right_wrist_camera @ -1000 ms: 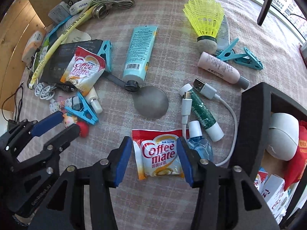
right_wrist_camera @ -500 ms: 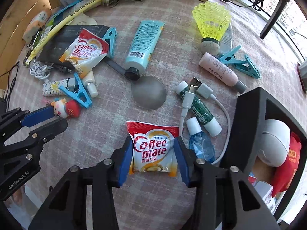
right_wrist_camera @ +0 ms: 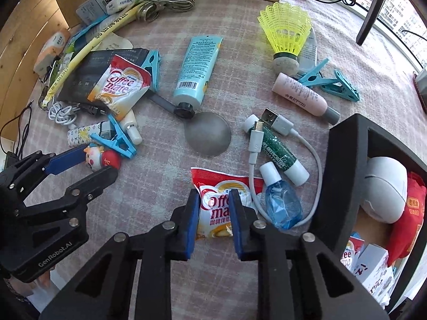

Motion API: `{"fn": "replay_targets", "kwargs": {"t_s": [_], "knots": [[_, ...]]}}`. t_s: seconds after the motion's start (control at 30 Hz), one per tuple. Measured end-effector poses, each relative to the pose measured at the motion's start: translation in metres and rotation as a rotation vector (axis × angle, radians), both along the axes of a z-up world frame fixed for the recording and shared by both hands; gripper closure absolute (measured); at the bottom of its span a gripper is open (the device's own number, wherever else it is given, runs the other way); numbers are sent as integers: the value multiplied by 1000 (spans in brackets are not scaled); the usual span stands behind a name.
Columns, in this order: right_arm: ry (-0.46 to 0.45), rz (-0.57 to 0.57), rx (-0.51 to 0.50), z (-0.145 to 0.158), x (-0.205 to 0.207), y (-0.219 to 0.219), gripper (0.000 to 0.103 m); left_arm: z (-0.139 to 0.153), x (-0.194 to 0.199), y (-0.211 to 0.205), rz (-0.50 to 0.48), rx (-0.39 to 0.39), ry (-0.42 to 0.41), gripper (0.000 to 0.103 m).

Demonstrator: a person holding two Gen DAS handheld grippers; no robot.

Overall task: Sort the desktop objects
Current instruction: 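Grasp the coffee-mate sachet with the right tool while the left grasps the clown keychain, then carry the sachet and clown keychain into the tray and open both tools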

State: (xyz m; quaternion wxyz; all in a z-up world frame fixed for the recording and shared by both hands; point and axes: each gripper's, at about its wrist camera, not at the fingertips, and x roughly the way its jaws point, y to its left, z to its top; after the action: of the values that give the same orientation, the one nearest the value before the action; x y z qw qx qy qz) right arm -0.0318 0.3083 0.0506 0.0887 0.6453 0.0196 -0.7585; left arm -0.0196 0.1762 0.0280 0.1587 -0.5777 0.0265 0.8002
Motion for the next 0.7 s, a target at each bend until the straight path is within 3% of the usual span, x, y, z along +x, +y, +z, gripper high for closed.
{"fn": "replay_targets", "kwargs": {"t_s": [0.13, 0.2, 0.47, 0.5, 0.6, 0.7], "knots": [[16, -16, -39, 10, 0, 2, 92, 1, 0, -6, 27, 47, -11, 62], [18, -23, -69, 15, 0, 4, 97, 3, 2, -11, 38, 64, -14, 76], [8, -54, -160, 22, 1, 9, 102, 5, 12, -22, 34, 83, -10, 77], [6, -59, -174, 12, 17, 15, 102, 7, 15, -23, 36, 92, -7, 77], [12, -67, -215, 24, 30, 53, 102, 18, 20, -18, 29, 111, 7, 77], [27, -88, -255, 35, 31, 51, 102, 31, 21, -17, 23, 132, 27, 77]]}}
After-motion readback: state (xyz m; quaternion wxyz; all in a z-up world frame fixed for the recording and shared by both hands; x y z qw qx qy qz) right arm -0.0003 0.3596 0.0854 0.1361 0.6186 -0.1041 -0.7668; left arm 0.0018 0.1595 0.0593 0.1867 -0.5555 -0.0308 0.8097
